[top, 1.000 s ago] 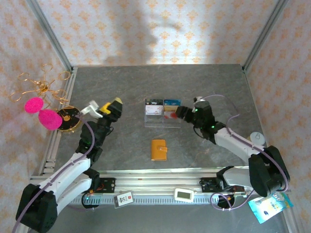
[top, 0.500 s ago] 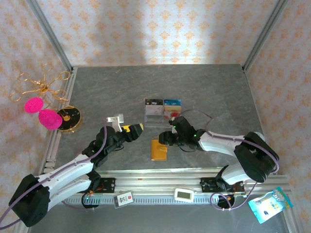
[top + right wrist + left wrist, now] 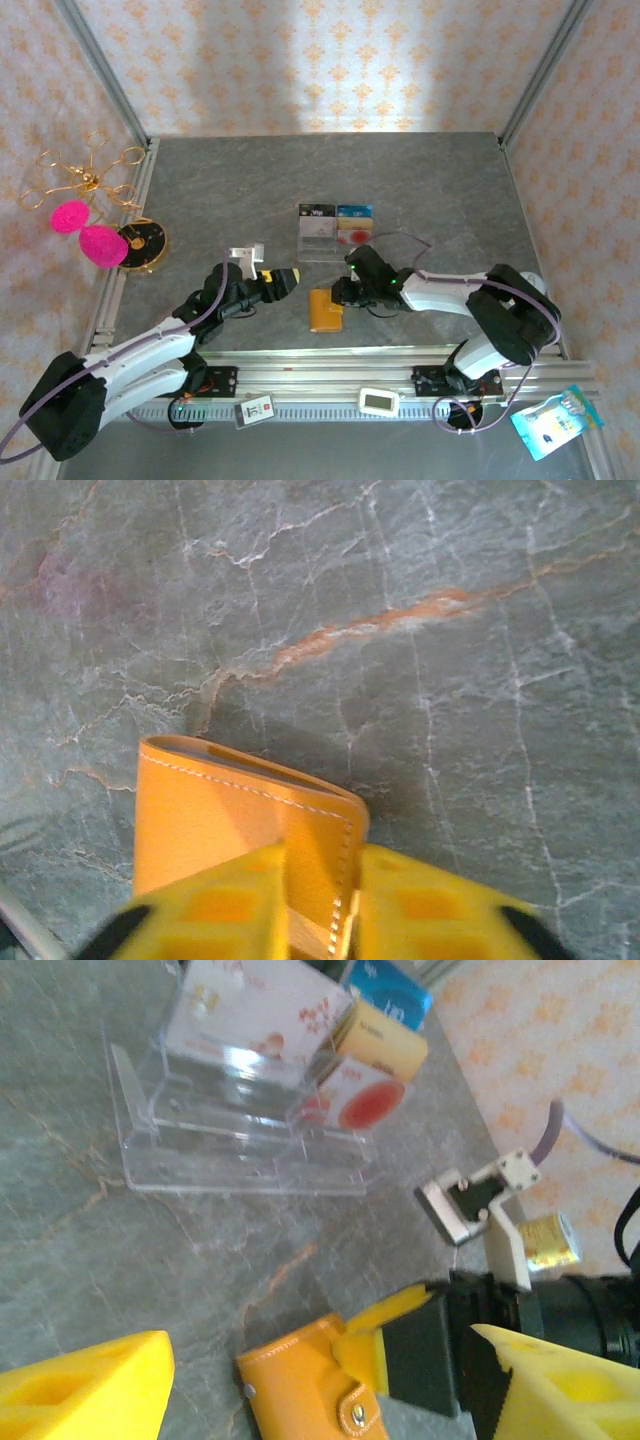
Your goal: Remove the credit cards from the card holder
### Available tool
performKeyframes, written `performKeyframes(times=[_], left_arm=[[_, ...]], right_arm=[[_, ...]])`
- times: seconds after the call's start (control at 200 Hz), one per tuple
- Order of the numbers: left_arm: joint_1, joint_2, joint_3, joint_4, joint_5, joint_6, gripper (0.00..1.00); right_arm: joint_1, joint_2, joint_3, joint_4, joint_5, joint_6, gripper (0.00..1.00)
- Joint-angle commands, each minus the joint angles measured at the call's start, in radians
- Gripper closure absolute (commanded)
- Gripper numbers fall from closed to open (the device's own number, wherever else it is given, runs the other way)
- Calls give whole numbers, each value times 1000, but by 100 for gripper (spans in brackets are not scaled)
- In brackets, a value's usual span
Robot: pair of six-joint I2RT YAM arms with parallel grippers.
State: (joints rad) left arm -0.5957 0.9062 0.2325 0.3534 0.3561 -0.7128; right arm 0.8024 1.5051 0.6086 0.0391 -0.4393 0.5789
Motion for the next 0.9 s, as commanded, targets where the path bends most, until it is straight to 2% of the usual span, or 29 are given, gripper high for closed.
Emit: performKeyframes(times=[0.0,0.23,0.491,0.661,0.896], left_arm=[[-23,17,-9,3,37,10,25],[-43,42,-38,120,90,-17,19],[-57,63,-85,315,120,-57,14],[-58,129,-94,472,187,-74,12],[-58,219,-110,680,214,-98,10]], right_arm=[[7,-9,22,-22,14,-48,100],[-19,-98,57,6,-31,-142,100],[-76,-190,76,34,-120,-144,100],[-95,-238,122,19,-146,-149,100],[-112,-298,215,-8,-189,-160,100]])
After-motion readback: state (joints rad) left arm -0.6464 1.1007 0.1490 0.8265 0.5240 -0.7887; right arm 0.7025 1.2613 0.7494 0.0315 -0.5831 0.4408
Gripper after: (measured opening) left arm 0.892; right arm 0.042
